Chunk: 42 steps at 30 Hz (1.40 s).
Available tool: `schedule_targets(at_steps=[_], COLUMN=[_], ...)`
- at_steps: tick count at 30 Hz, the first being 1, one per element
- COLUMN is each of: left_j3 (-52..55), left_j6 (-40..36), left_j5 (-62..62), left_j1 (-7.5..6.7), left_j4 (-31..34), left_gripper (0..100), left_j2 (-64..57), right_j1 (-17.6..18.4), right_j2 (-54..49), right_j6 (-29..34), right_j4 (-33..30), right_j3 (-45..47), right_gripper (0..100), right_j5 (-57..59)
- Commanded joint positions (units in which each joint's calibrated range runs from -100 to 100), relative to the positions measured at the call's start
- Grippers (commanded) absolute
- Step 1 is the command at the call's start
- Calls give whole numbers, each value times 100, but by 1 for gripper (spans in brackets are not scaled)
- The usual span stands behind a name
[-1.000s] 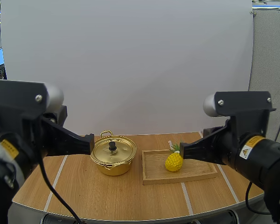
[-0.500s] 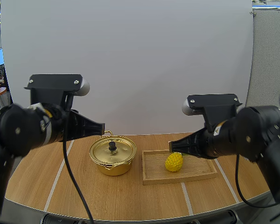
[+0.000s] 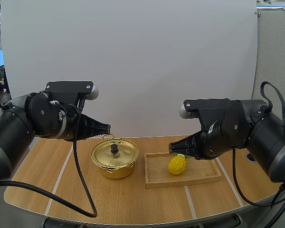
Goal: Open the pot, put the pineapple inside, and close it
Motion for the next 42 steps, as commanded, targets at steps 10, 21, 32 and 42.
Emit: schedule_targets(at_steps=[10,21,32,42], left_j3=[-29,-125,-1231,-2141], left_j6=[349,2292,3269,3316], left_j5=[-73,16,609,1037], left_j1=[12,12,-1,-1], left_j4=[-53,-740,-1227,-1200], left_gripper=[100,100,100,100], left_j2=[9,606,2680,4314], right_j1=[-21,-21,-21,-21], right_j2=[-24,-24,-24,-24], right_j6=[112,311,310,310], right_j4=[78,78,116,128], right_j3=[-43,-43,-43,-43], right_gripper=[100,100,100,100], right_j5=[-412,-412,-412,-412])
